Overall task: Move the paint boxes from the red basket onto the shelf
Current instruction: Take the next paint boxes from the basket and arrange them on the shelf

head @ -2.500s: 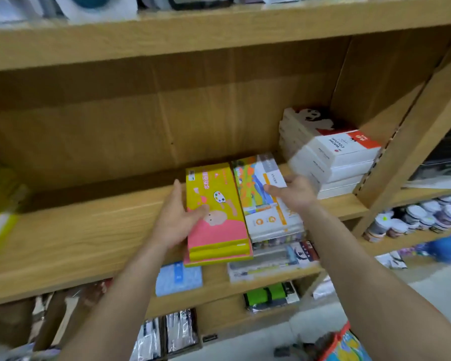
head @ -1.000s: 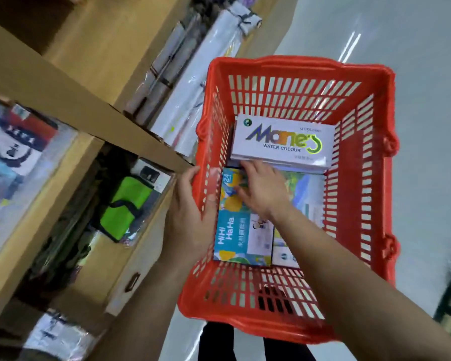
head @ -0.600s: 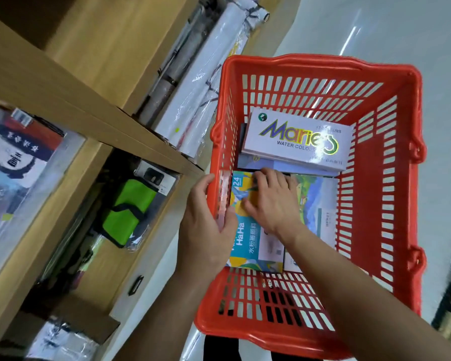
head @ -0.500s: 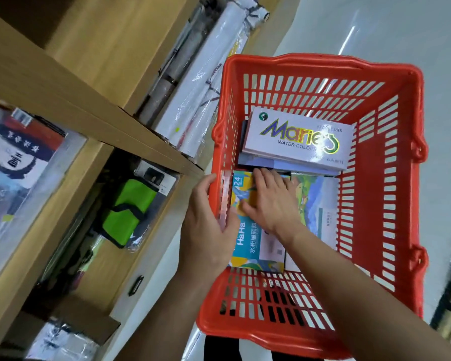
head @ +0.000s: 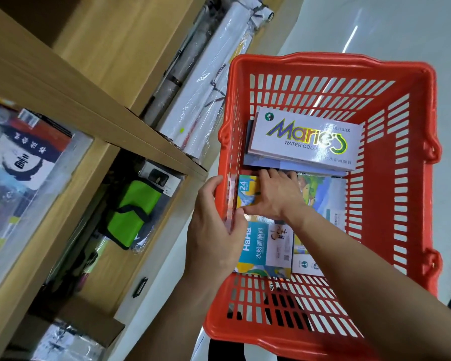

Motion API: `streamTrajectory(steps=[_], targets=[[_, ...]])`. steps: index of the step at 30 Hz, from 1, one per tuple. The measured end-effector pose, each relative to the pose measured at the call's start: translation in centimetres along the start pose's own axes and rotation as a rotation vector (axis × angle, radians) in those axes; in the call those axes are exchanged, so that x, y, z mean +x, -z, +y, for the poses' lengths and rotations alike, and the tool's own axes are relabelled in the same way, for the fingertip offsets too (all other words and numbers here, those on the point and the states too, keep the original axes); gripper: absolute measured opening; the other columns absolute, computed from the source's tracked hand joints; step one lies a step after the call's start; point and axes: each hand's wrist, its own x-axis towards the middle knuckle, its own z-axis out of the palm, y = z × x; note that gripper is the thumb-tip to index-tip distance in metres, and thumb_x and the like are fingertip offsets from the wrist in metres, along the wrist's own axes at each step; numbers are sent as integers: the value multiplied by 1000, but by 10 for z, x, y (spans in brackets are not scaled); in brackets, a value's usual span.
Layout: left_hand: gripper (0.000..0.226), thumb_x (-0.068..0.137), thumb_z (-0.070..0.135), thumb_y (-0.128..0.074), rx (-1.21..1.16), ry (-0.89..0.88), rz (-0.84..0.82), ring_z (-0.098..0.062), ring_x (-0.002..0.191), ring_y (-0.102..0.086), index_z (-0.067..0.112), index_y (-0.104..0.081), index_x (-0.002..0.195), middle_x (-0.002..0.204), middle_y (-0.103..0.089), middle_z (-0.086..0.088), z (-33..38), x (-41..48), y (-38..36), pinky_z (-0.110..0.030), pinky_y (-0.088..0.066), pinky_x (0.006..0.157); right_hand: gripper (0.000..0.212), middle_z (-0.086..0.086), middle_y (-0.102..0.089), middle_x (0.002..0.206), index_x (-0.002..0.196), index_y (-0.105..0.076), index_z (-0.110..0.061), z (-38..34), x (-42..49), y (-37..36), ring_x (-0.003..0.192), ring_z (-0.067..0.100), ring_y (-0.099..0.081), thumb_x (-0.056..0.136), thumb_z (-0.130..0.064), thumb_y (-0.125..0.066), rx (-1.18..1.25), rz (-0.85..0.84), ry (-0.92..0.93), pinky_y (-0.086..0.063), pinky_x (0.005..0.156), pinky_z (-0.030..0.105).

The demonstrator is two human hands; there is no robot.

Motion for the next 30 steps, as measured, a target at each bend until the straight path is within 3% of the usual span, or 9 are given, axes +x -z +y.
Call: streamTrajectory(steps=[3, 6, 10, 13, 16, 20, 23, 27, 30], targets=[[59, 93, 24, -68, -10, -5, 13, 17, 116, -48, 40, -33, 137, 135, -52, 8, 0, 0, 0, 4, -39, 83, 98, 6, -61, 116, 124, -53, -18, 1, -15, 8, 111, 30, -57, 54, -85, -59, 17, 79, 36, -35, 97, 45], [57, 90, 28, -65, -16, -1, 24, 19, 113, -48, 36, -36, 138, 134, -54, 6, 3, 1, 0, 3, -38, 84, 89, 5, -61, 114, 130, -54, -23, 7, -37, 26, 110, 30, -57, 64, -82, -51, 22, 151, 78, -36, 94, 43], [58, 86, 28, -63, -10, -18, 27, 18, 112, -47, 29, -40, 139, 134, -56, 0, 5, 1, 1, 3, -35, 87, 82, 3, -61, 118, 123, -53, -23, 14, -51, 58, 108, 29, -61, 68, -83, -55, 90, 13, 112, -45, 84, 40], [56, 85, 31, -61, 35, -75, 63, 0, 119, -49, 18, -47, 138, 134, -53, -6, 10, -2, 5, -9, -39, 97, 72, 2, -66, 106, 110, -51, -22, 13, -63, 75, 99, 28, -63, 68, -80, -63, 119, 8, 168, -39, 69, 36], [53, 85, 30, -59, 202, -223, 107, -25, 128, -46, 9, -56, 133, 137, -51, -12, 22, -9, 10, -30, -37, 108, 68, 2, -68, 100, 110, -54, -25, 23, -90, 90, 96, 29, -63, 70, -80, -61, 166, 96, 208, -34, 67, 35], [40, 92, 28, -53, 143, -295, 29, -2, 124, -46, 12, -59, 129, 131, -60, -3, 40, -31, 9, -6, -27, 105, 68, -6, -70, 93, 114, -54, -32, 59, -139, 113, 87, 24, -66, 69, -83, -53, 390, 239, 81, -44, 62, 35], [36, 98, 32, -47, -1, -168, -123, 9, 119, -52, 20, -59, 129, 128, -63, 8, 49, -43, -8, -4, -36, 95, 63, -11, -69, 82, 110, -52, -37, 81, -177, 122, 76, 19, -66, 67, -84, -56, 506, 299, -69, -49, 61, 36], [15, 101, 12, -55, -321, 278, -258, -25, 116, -64, 17, -64, 112, 116, -69, -7, 46, -21, -60, -34, -48, 101, 55, -9, -66, 77, 101, -55, -32, 79, -204, 113, 75, 19, -64, 71, -78, -61, 537, 307, -128, -46, 58, 35], [15, 99, 4, -57, -377, 510, -347, -27, 96, -66, 16, -65, 105, 112, -70, -15, 28, 20, -96, -29, -52, 80, 57, -7, -68, 82, 103, -56, -32, 74, -216, 106, 78, 22, -65, 72, -79, -55, 509, 354, -197, -49, 58, 37]])
